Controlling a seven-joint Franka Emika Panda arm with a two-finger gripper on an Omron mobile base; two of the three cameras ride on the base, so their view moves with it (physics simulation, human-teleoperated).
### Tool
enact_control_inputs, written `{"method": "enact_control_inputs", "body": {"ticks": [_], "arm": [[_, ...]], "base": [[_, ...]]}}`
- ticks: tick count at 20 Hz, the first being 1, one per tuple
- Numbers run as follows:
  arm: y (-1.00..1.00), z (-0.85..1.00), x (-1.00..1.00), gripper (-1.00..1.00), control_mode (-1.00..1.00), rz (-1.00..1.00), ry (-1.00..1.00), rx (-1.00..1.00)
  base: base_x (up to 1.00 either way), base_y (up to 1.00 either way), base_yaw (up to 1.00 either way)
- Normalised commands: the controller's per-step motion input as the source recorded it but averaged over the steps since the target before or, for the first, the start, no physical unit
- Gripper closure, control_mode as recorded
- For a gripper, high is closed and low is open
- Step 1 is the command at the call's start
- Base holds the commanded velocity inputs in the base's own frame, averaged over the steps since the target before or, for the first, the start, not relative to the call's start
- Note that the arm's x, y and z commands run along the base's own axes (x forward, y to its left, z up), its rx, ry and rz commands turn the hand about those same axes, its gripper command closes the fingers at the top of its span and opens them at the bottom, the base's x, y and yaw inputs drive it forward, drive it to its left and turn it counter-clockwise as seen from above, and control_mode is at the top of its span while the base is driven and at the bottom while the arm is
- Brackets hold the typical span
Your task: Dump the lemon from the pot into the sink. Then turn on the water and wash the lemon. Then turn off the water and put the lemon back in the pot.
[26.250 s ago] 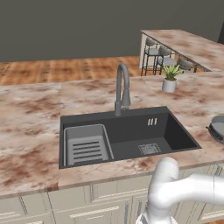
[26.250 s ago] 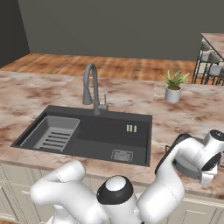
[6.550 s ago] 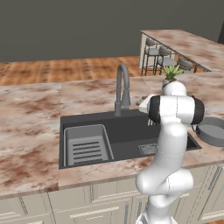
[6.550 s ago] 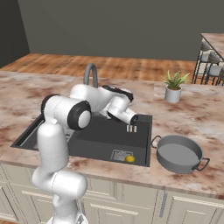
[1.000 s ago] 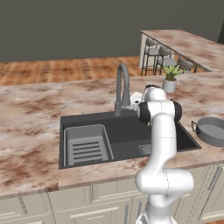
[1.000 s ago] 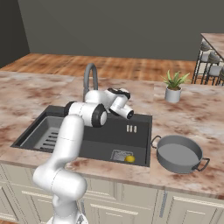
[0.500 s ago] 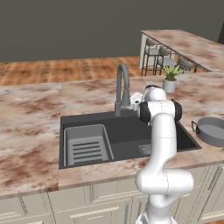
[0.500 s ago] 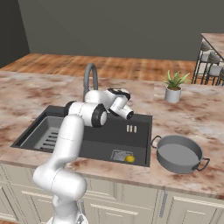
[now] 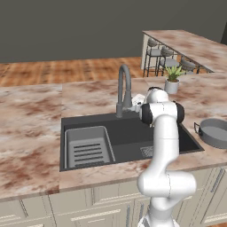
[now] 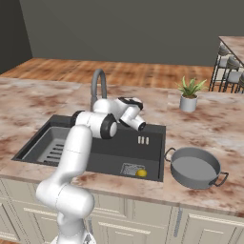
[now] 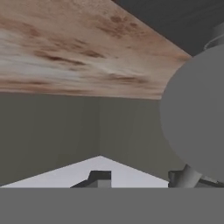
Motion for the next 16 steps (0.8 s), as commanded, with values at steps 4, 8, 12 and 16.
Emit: {"method": "enact_control_inputs", "body": {"ticks": [4,8,12,16], "arm": [[-0.36,0.0,0.26,1.0,-1.0,0.0,0.01,0.05],[-0.49,0.0,0.31,1.0,-1.0,0.0,0.04,0.08],[-0.62,0.0,0.29,1.0,-1.0,-0.02,0.04,0.09],[-0.71,0.0,0.26,1.0,-1.0,-0.08,0.07,0.11]], "base": [[0.0,0.0,0.0],[0.0,0.0,0.0],[0.0,0.0,0.0],[0.0,0.0,0.0]]}}
